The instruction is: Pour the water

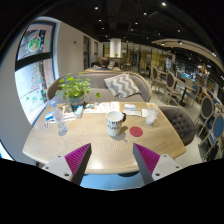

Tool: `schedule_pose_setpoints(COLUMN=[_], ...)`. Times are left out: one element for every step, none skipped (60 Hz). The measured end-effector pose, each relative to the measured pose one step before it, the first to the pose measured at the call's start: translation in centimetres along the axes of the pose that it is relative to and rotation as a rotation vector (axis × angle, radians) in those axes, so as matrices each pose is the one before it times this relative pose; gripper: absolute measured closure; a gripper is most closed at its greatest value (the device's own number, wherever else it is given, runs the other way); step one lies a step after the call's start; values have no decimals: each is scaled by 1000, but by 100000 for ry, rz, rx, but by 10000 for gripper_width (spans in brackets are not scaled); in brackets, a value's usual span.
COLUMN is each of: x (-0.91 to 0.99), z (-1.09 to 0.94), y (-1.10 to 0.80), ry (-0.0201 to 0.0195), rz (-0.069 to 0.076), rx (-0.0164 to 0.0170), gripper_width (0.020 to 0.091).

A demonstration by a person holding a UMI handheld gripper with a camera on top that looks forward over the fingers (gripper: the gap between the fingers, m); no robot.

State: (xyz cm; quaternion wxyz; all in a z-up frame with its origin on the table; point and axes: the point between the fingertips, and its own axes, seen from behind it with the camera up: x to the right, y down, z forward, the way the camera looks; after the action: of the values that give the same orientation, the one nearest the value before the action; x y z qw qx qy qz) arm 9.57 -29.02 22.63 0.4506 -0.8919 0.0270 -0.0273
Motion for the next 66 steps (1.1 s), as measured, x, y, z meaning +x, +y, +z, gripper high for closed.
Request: schedule_pose_setpoints(x=[-49, -746, -202, -214, -292, 398, -729, -434, -436, -425, -422, -430, -438, -449, -530, -577, -618, -619, -632, -668, -743, -749, -817, -829, -857, -862, -906, -886, -888, -862, -853, -856, -836, -851, -856, -844, -823, -756, -735, -713, -678, -651, -617, -554, -479, -423, -395, -361, -314, -288, -220, -147, -123, -192, -239, -209, -155, -102, -7, 39, 108, 148, 112, 110, 146, 157], z=[35, 1151, 58, 57, 61, -710, 103, 71, 59, 69, 57, 85, 103, 98, 97, 142, 137, 140, 107, 134, 149, 135, 169, 189, 166, 208, 265, 297, 308, 316, 302, 386, 368, 405, 443, 499, 514, 529, 562, 616, 647, 646, 691, 738, 769, 780, 805, 832, 846, 922, 904, 935, 941, 908, 882, 880, 846, 788, 794, 727, 709, 696, 667, 705, 627, 644], y=[64, 100, 84, 75, 50, 93, 66, 86, 80, 90, 67, 40, 48, 58, 61, 64, 82, 82, 104, 95, 76, 83, 59, 74, 29, 15, -12, -35, -79, -147, -178, -204, -161, -190, -219, -251, -273, -287, -281, -289, -288, -311, -324, -318, -330, -292, -251, -244, -184, -178, -196, -156, -127, -92, -84, -100, -48, -4, -16, -37, -72, -30, -18, -34, 1, 33], ry=[11, 6, 52, 82, 52, 77, 220, 141, 103, 44, 87, 107, 107, 72, -42, -123, -178, -215, -256, -356, -512, -583, -638, -621, -644, -735, -780, -799, -740, -628, -492, -467, -496, -574, -691, -724, -703, -588, -568, -597, -613, -661, -593, -489, -373, -272, -212, -168, -102, 26, 160, 283, 262, -68, -403, -485, -305, -104, -42, 240, 541, 622, 570, 468, 662, 696], rz=[-215, 1, -159, -134, -134, -353, -158, -175, -146, -206, -135, -100, -51, -37, -18, 9, 56, 81, 159, 179, 187, 185, 185, 173, 132, 56, -17, -75, -120, -152, -218, -319, -348, -363, -369, -301, -177, -76, 12, 79, 153, 247, 324, 377, 436, 404, 321, 233, 184, 188, 154, 154, 146, 212, 279, 376, 504, 519, 581, 522, 440, 379, 312, 257, 99, 69], rx=[-178, -145, -330, -250, -130, -272, -190, -266, -306, -257, -199, -121, -46, -70, -139, -183, -228, -252, -238, -187, -166, -220, -236, -179, -84, 35, 90, 143, 341, 638, 803, 812, 695, 639, 664, 742, 768, 786, 791, 738, 704, 761, 837, 853, 867, 824, 692, 647, 629, 664, 774, 781, 654, 570, 619, 588, 429, 173, 186, 296, 428, 355, 273, 388, 409, 496], gripper_width=[249, 247, 250, 249, 248, 247, 247, 248, 248, 250, 250, 251, 250, 249, 250, 248, 249, 249, 249, 248, 248, 249, 250, 249, 248, 247, 247, 247, 245, 247, 249, 247, 246, 245, 243, 243, 244, 246, 244, 243, 244, 244, 243, 243, 243, 244, 243, 243, 242, 240, 240, 241, 241, 241, 243, 244, 242, 245, 246, 244, 246, 247, 247, 246, 251, 254])
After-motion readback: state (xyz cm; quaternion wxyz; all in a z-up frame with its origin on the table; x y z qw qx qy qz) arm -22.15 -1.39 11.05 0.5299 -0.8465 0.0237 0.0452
